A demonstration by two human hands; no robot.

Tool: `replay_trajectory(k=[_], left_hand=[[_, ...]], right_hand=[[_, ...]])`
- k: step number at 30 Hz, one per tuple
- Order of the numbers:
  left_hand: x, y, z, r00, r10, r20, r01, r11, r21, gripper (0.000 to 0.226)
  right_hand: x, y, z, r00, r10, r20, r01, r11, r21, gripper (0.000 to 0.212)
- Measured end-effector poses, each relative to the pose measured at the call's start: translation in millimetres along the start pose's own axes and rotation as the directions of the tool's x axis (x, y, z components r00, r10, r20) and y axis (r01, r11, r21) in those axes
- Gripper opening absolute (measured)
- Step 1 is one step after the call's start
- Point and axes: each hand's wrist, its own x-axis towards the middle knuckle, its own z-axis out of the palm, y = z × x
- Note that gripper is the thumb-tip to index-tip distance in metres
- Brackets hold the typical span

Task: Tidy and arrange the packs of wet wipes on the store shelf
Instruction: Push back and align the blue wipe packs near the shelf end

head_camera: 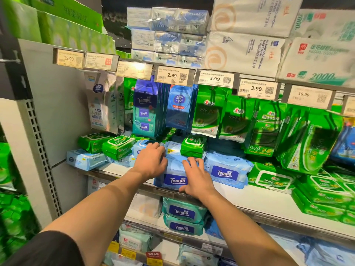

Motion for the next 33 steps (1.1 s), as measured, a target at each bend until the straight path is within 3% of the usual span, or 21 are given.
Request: replay_trajectory(k=[4, 21, 26, 33], left_hand=[[9.3, 5.2, -5.8, 0.999, -0.038, -0.027, 0.037, 0.999, -0.026, 0.014], [23.2, 63.8, 26.7, 0.999, -0.025, 0.042, 0.028, 0.997, -0.074, 0.017], [26.9, 68.0, 32.5, 0.995, -0.055, 0.078, 0.057, 0.998, -0.033, 0.029], [37.9, 71.1, 45.7, 0.994, -0.113, -0.007, 0.113, 0.993, 0.023, 0.066]], right_hand=[[-5.7, 11.2, -5.1, 1.0, 0.004, 0.022, -0.004, 1.0, 0.007, 0.078], [-91.6, 140.2, -32.3, 0.985, 0.172, -0.012, -0.172, 0.984, -0.054, 0.086], [-89.3, 143.0, -24.2, 0.984, 0.176, -0.031, -0.177, 0.982, -0.063, 0.092], [-75.0, 139.9, -14.7, 0.985, 0.172, -0.033, -0.174, 0.981, -0.081, 0.095]])
